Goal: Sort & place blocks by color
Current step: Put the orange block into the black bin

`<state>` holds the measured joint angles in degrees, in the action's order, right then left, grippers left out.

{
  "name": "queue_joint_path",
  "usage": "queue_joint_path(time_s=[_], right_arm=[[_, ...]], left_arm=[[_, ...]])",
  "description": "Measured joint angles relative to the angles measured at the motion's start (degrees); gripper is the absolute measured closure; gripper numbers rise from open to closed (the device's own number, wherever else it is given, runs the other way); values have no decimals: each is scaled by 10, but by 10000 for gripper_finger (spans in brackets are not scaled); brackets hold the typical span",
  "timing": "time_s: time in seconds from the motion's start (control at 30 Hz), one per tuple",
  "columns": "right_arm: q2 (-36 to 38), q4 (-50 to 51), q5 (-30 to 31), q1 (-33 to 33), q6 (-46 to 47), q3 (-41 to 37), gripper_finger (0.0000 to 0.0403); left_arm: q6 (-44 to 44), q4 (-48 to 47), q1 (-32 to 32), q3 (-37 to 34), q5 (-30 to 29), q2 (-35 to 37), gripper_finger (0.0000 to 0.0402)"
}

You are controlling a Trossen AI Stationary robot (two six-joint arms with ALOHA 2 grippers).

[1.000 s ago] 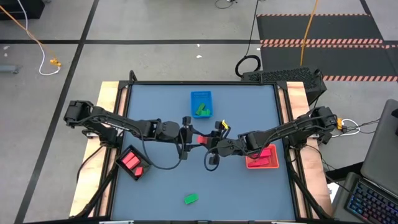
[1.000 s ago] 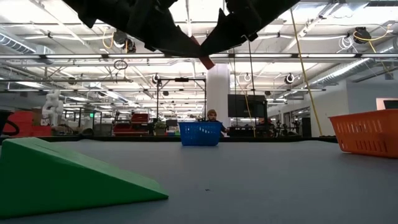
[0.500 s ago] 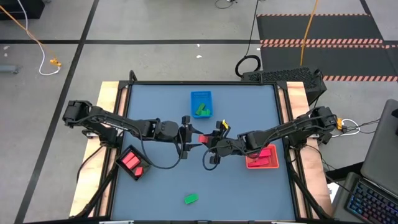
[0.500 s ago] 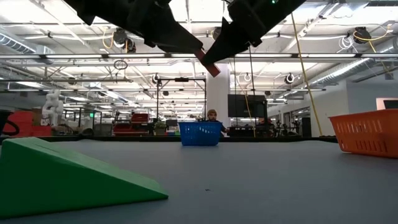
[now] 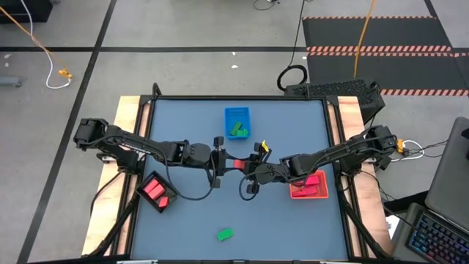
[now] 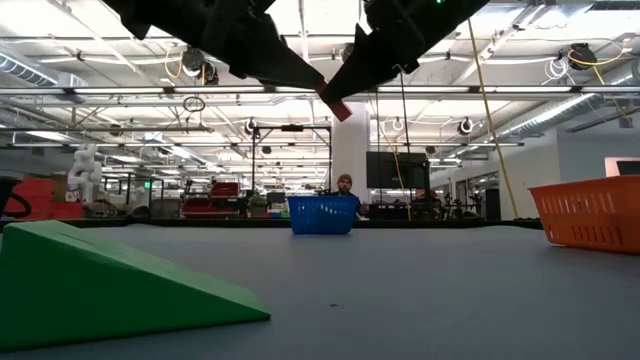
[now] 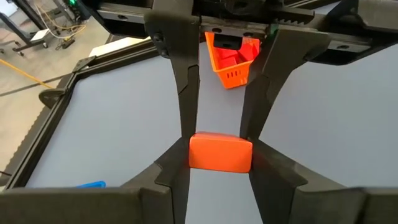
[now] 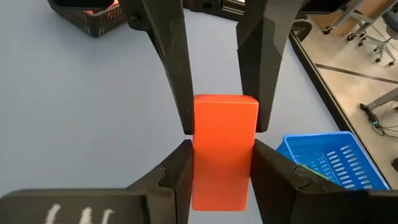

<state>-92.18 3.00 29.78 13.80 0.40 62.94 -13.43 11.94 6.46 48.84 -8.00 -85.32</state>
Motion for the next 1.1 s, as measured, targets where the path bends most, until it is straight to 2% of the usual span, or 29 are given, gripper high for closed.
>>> queue_joint_path(time_s=[0.27, 0.33, 0.47, 0.6, 0.7, 0.87, 0.97, 1.1], right_arm=[[0, -2, 0, 0, -5, 0, 284], [0, -4, 1, 0, 2, 0, 255], [2, -8, 2, 0, 36, 1, 162], [1, -8, 3, 0, 19, 1, 95], [1, -20, 5, -4, -1, 1, 69], [1, 10, 4, -4, 11, 1, 61], [1, 48, 4, -3, 39, 1, 63], [1, 96, 3, -3, 84, 1, 63]], left_arm=[[-7, 0, 10, 0, -34, 0, 269], [-7, -4, 13, 0, -41, 3, 269], [17, -71, 19, 2, -76, 45, 269], [72, -174, 36, 2, -109, 110, 269], [142, -271, 53, 2, -140, 171, 269], [344, -431, 95, 2, -152, 260, 269], [472, -520, 137, 2, -151, 287, 269], [577, -557, 202, 2, -118, 292, 269]])
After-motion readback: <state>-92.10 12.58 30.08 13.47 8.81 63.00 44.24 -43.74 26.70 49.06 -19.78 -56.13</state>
